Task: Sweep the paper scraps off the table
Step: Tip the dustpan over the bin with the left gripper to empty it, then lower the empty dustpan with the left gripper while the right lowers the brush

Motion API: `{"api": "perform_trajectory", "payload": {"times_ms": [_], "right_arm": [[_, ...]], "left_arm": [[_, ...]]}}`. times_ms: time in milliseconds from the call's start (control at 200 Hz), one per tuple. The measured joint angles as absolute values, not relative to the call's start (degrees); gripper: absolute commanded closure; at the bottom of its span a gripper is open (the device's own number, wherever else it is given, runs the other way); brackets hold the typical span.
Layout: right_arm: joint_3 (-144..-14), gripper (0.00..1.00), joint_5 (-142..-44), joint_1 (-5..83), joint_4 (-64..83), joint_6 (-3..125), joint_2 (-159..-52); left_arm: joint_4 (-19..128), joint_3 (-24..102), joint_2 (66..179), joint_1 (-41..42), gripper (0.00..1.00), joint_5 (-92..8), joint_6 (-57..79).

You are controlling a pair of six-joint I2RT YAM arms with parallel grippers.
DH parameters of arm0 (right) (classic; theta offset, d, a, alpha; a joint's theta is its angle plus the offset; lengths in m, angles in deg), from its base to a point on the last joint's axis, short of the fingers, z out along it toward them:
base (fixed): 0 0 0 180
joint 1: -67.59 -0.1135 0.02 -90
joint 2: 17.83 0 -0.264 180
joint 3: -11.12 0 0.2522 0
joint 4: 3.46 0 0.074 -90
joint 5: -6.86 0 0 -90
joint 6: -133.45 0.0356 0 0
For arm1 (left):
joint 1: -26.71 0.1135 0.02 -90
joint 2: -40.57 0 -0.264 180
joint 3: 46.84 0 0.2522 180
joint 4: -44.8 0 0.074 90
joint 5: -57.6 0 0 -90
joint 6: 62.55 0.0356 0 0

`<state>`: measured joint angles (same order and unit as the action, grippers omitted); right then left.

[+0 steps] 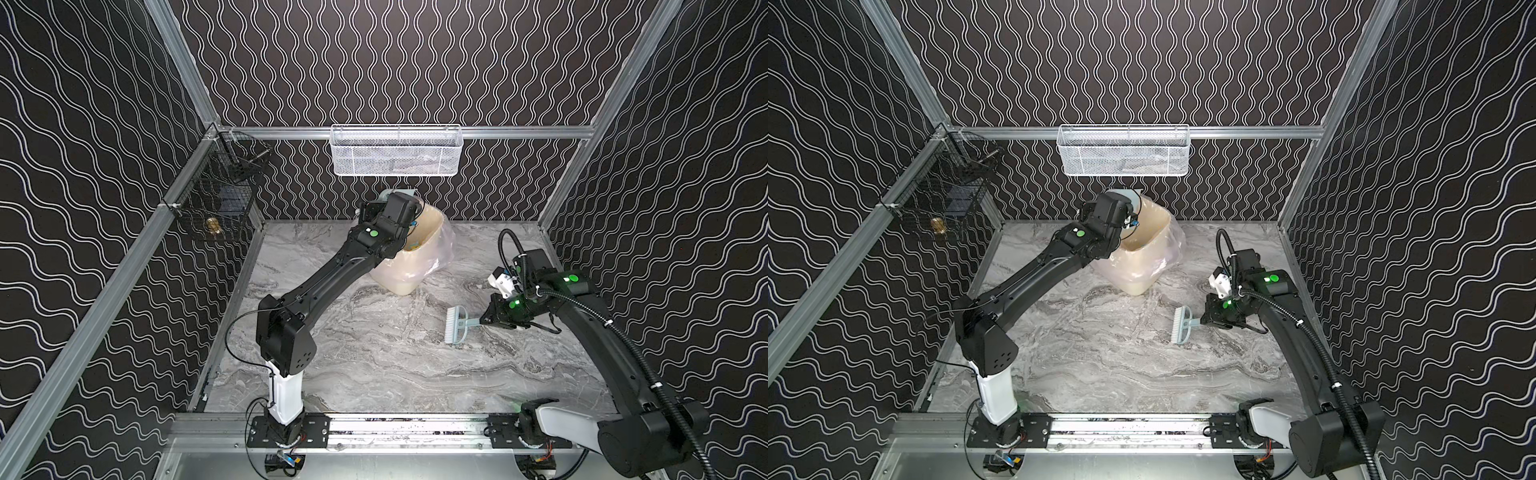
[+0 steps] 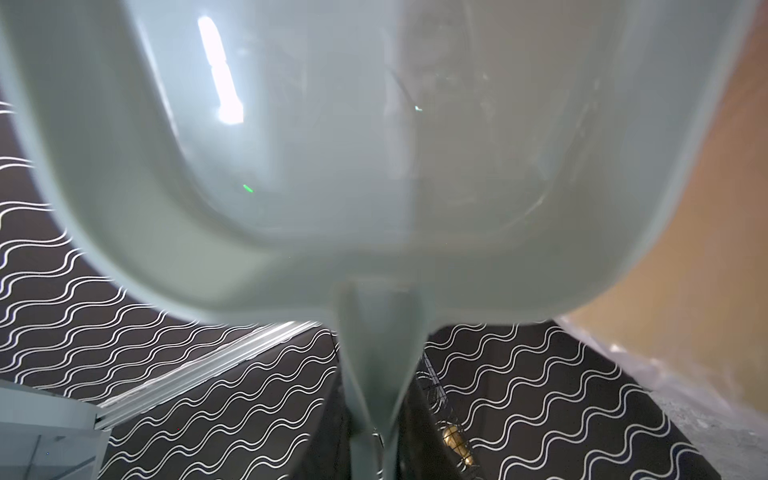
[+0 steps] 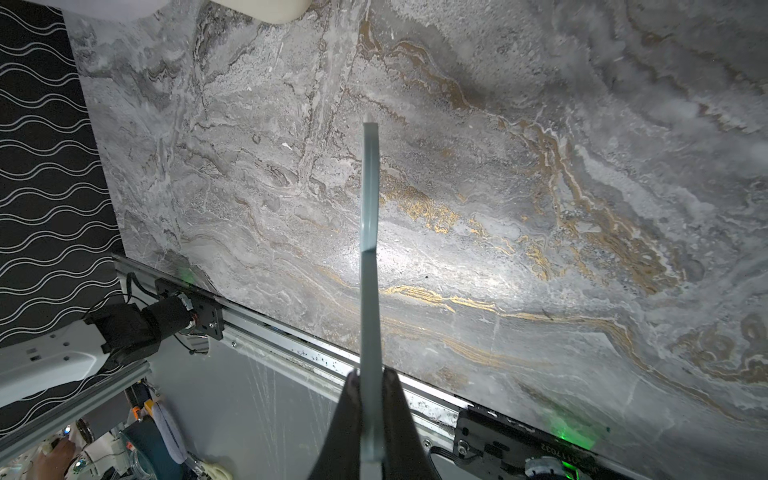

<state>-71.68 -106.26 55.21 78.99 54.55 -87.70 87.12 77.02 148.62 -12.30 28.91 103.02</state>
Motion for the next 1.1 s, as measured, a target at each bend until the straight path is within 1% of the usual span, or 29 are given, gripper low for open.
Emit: {"api": "perform_trajectory", "payload": {"times_ms": [105,170,295,456,596,696,941,1101], "right_arm": [[-71.7,1.00,-106.1,55.2,79.0,54.5,-87.5],[-71.8,1.00,-105.8,55.2,79.0,54.6,-87.5],[-72.8,1.00,-104.6,55.8,78.7,54.6,-87.5],[-74.8,1.00,-102.3,57.5,77.7,54.7,-88.3],[-75.5,1.00,-101.6,60.1,76.0,55.9,-88.6],[-75.3,1.00,-101.6,61.6,74.4,56.6,-88.4],[-73.9,1.00,-102.8,63.5,71.6,59.0,-87.7],[-73.0,1.00,-103.4,64.1,70.4,59.7,-87.0]], "left_arm": [[86.9,77.0,147.5,-12.3,1.00,28.8,102.2],[89.1,78.7,147.0,-12.3,1.00,28.7,98.2],[97.9,82.5,144.4,-12.4,1.00,26.9,85.3],[109.9,80.6,138.2,-12.4,1.00,23.9,67.3],[118.8,73.7,131.4,-11.3,1.00,18.7,52.1],[122.7,67.3,125.4,-8.5,1.00,13.9,42.1],[126.0,50.3,113.4,-2.8,1.00,2.5,23.4],[125.7,40.1,109.6,-1.0,1.00,-3.0,15.3]]}}
